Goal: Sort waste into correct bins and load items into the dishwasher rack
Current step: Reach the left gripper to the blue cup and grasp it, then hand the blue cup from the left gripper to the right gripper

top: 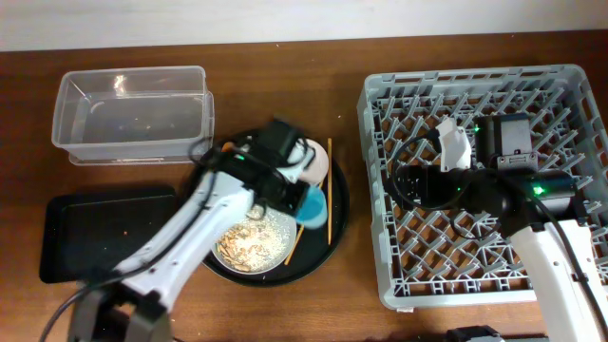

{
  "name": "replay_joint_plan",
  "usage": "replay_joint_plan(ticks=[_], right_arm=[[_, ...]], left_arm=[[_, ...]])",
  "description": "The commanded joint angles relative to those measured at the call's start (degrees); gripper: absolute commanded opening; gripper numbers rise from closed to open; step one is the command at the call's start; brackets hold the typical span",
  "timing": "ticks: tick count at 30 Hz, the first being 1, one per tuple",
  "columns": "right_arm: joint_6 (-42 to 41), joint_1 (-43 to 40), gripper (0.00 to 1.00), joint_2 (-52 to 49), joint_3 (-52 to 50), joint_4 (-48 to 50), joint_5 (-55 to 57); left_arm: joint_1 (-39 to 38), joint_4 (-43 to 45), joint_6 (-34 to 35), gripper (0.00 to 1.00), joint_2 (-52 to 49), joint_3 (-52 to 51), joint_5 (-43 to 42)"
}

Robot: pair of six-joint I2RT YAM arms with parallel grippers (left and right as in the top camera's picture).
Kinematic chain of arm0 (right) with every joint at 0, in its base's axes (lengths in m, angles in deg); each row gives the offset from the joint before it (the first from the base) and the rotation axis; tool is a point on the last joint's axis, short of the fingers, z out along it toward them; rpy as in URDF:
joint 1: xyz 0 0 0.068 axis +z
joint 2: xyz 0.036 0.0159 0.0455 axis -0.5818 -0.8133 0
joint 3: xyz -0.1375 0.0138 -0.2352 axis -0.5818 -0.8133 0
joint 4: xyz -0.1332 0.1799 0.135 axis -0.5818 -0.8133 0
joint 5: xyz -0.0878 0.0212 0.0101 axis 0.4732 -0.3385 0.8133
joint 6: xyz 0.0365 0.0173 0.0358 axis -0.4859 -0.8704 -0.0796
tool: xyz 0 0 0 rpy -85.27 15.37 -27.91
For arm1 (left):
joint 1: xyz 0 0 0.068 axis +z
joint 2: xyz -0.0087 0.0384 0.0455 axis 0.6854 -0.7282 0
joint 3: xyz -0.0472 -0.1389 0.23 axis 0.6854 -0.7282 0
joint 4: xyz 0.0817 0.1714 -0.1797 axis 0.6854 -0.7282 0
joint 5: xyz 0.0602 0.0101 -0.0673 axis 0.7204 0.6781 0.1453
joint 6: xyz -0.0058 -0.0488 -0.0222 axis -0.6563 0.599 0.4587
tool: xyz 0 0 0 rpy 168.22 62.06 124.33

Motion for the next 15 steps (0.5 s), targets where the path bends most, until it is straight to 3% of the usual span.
replay_joint_plan(ticks=[1,4,5,7,10,15], right_arm=[[-0.37,-0.31,0.98,-0.2,1.11,0.04,-1.64],[-0.02,-0.31,0.98,-0.2,1.11,0.83,-7.76],[1.7,-0.31,0.9,-0.2,1.11,1.99,-13.27],[5.01,-0.31,0.86,-0.2,1.11,4.66,-23.74],[5.9,-0.28,0.86,-0.2,1.11,10.45,-36.02],[5.88,5.42,0.86,-0.2,1.11,21.88,-41.53]], left_arm=[[7.8,-0.28,0.09,0.01,5.97,3.08,-12.26],[16.76,-0.26,-3.54,0.01,6.01,3.06,-32.79],[20.04,-0.26,-5.33,0.0,5.77,3.06,-40.33],[24.33,-0.26,-7.15,0.0,5.22,2.97,-50.88],[27.3,-0.22,-7.3,0.0,4.7,2.97,-61.29],[27.23,-0.2,-7.3,0.01,4.7,2.97,-75.58]])
